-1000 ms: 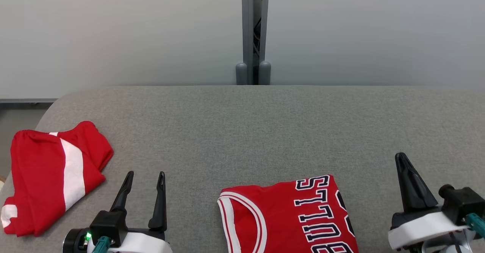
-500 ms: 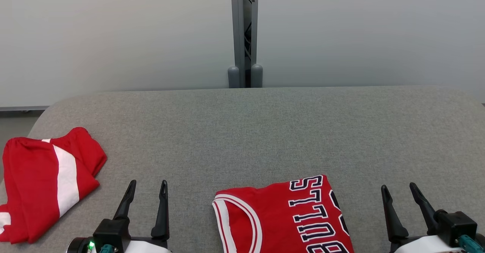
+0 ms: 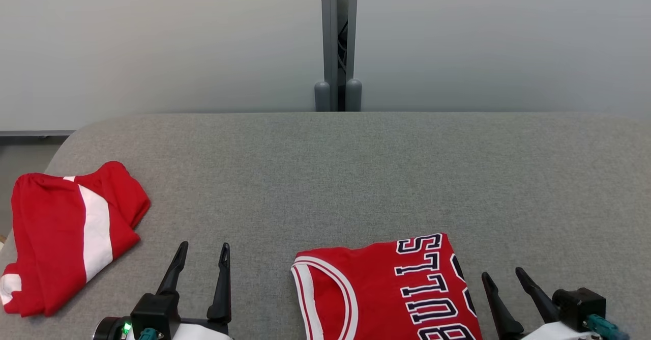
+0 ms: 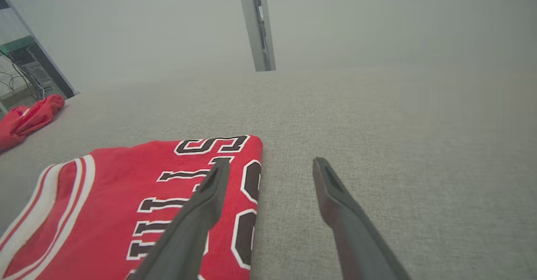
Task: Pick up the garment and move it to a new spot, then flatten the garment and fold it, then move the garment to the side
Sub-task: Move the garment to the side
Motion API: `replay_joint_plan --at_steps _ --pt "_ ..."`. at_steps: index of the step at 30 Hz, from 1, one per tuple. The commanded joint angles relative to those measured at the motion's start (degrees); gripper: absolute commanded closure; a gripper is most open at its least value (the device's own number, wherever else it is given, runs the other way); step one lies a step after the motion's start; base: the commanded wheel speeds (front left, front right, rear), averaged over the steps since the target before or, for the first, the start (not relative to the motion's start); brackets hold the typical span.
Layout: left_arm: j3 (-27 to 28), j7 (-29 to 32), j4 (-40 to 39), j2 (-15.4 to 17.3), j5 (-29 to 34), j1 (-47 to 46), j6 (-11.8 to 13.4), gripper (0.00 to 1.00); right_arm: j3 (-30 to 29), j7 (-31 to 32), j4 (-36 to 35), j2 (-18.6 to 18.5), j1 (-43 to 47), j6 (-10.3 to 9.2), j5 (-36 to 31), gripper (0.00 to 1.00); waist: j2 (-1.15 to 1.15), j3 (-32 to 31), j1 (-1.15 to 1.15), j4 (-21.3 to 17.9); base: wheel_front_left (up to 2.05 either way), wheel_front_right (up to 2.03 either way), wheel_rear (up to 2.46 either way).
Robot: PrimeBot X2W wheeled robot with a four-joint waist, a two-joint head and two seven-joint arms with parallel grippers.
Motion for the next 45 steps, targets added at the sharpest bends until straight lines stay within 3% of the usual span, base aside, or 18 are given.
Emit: replay_joint_plan --at_steps 1,9,16,29,30,31,32,33,41,45 --pt "0.1 -0.2 0.2 0.3 0.6 -0.8 -0.2 0.0 1.5 0.2 1.0 -1.1 -1.3 -0.03 2.1 0.0 0.0 0.4 0.0 0.3 0.0 0.0 0.0" --pt "-0.4 -0.2 0.6 0.3 1.7 -2.0 -1.0 0.0 11.3 8.5 5.8 -4.3 -6.6 -0.03 21.3 0.0 0.0 2.8 0.0 2.0 0.0 0.0 0.0" --pt "-1.5 -0.2 0.2 0.3 2.5 -3.5 -1.4 0.0 16.4 16.3 7.0 -7.4 -10.6 -0.02 36.5 0.0 0.0 5.6 0.0 3.9 0.0 0.0 0.0" --pt "-2.7 -0.2 1.1 0.3 1.7 -4.8 0.0 0.0 24.5 21.8 9.1 -9.9 -14.2 -0.03 46.7 0.0 0.0 6.8 0.0 5.8 0.0 0.0 0.0" --pt "-2.8 -0.2 1.1 0.3 1.6 -4.8 0.0 0.0 25.0 21.8 9.1 -10.0 -14.4 -0.03 47.0 0.08 0.0 6.7 0.0 5.8 0.0 0.0 0.0" --pt "-2.8 -0.2 1.1 0.3 1.6 -4.7 0.0 0.0 25.4 21.7 9.1 -10.2 -14.5 -0.03 47.5 0.47 0.0 6.6 0.0 5.9 0.0 0.0 0.0" --pt "-2.8 -0.2 1.0 0.3 1.6 -4.7 0.0 0.0 25.8 21.4 9.0 -10.5 -14.7 -0.03 47.7 0.69 0.0 6.6 0.0 5.9 0.0 0.0 0.0" --pt "-2.9 -0.2 1.0 0.3 1.6 -4.7 0.0 0.0 26.2 21.0 9.0 -10.6 -14.9 -0.03 47.8 1.0 0.0 6.5 0.0 5.9 0.0 0.0 0.0" --pt "-2.8 -0.2 0.8 0.2 2.1 -4.6 -0.3 0.0 29.2 17.6 9.2 -12.1 -17.7 -0.03 47.4 1.0 0.0 6.9 0.0 4.5 0.0 0.0 0.0" --pt "-3.2 -0.2 1.1 0.2 2.9 -5.2 -0.9 0.0 32.6 15.2 10.2 -14.0 -20.5 -0.04 44.0 1.0 0.0 7.6 0.0 2.6 0.0 0.0 0.0"
